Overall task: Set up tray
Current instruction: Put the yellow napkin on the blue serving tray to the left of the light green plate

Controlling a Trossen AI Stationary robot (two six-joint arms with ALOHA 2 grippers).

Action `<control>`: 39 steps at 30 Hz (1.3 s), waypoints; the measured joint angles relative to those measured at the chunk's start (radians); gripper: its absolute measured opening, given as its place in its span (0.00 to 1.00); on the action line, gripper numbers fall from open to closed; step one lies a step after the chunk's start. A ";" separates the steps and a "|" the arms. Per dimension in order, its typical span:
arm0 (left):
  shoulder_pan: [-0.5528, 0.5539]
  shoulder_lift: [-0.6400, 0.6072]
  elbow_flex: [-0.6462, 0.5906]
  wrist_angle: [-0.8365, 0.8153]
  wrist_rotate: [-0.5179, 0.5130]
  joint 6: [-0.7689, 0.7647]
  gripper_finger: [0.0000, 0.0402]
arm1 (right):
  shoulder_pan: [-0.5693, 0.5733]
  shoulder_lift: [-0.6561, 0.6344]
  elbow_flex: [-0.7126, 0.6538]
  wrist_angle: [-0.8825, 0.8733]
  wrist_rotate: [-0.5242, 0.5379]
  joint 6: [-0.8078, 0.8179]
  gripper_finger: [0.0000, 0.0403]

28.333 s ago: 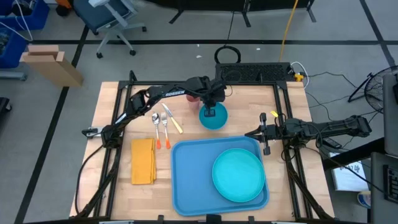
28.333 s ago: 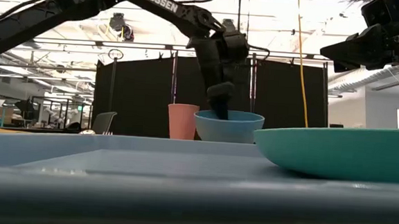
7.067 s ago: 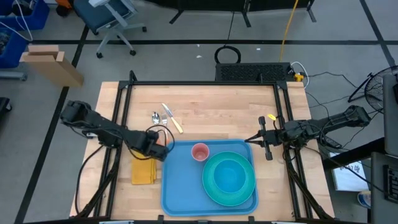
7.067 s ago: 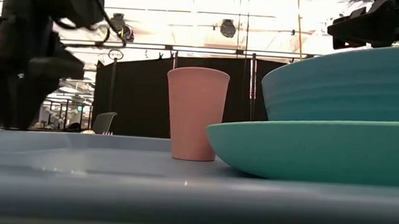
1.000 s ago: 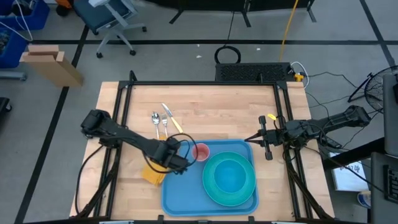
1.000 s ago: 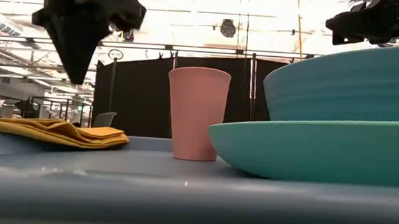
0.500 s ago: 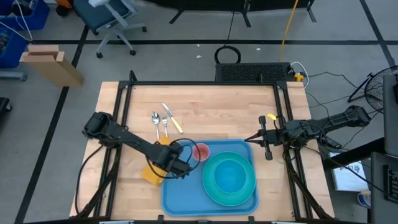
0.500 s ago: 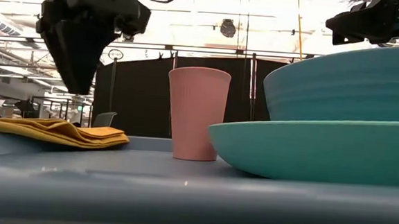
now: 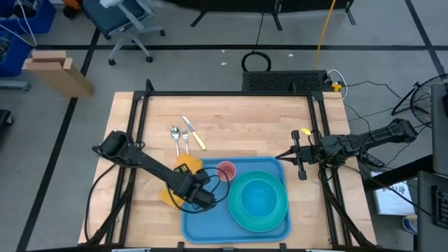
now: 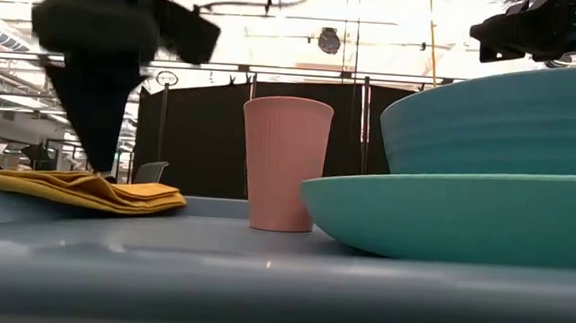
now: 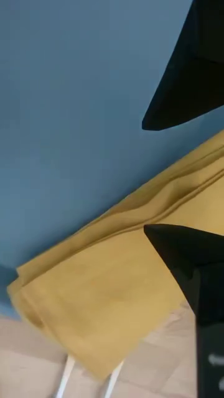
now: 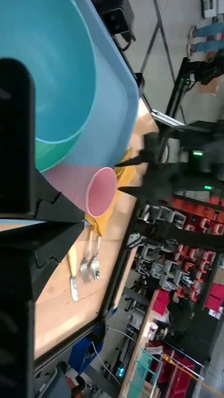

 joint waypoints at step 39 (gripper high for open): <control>0.111 0.116 0.200 -0.117 0.344 -0.246 0.05 | 0.000 0.000 0.000 0.006 0.000 0.004 0.00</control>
